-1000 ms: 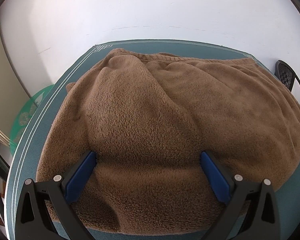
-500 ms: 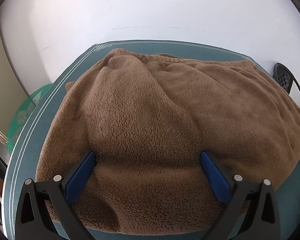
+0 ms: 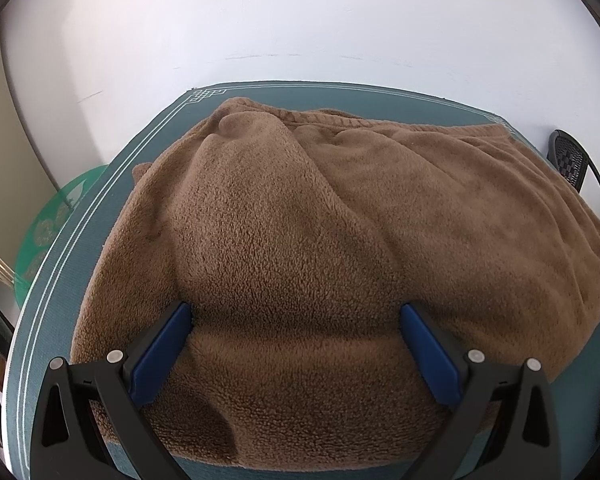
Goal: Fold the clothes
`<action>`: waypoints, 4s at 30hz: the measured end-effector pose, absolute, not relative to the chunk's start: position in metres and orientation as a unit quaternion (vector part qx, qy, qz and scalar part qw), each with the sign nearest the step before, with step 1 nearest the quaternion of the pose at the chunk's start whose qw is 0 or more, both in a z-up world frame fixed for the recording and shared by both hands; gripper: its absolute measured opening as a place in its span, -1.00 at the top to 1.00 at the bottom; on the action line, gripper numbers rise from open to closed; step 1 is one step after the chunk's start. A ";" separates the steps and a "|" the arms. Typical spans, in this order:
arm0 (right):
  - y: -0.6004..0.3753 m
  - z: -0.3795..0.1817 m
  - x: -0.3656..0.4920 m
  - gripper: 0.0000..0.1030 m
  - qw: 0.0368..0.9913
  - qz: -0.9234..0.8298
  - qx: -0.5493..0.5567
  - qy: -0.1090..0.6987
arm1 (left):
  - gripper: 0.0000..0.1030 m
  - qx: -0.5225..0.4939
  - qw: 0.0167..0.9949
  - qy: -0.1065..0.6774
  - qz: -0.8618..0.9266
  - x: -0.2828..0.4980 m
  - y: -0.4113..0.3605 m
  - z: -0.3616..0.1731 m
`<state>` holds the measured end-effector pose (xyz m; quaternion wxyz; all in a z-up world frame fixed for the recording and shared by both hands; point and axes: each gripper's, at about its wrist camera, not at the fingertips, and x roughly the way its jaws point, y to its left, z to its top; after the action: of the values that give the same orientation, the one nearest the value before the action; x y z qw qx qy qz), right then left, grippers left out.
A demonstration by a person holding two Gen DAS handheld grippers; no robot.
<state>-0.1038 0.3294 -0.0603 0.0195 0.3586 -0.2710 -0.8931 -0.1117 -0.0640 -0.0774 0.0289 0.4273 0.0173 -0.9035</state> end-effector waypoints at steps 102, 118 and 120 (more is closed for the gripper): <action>0.181 0.058 -0.140 0.31 0.141 -0.948 0.240 -0.152 | -1.00 0.447 -0.164 0.301 -0.826 -0.087 -0.211 -0.040; -0.005 0.033 -0.121 0.36 0.298 -0.921 0.250 0.017 | -1.00 0.440 -0.082 0.377 -0.811 -0.042 -0.285 -0.056; -0.025 0.014 -0.117 0.36 0.302 -0.914 0.259 0.077 | -1.00 0.439 -0.077 0.386 -0.808 -0.038 -0.290 -0.058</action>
<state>-0.1174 -0.0246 0.0143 0.3016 0.2588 0.0769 -0.9144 -0.0379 -0.2905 -0.0584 -0.0771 0.4387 0.3864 -0.8077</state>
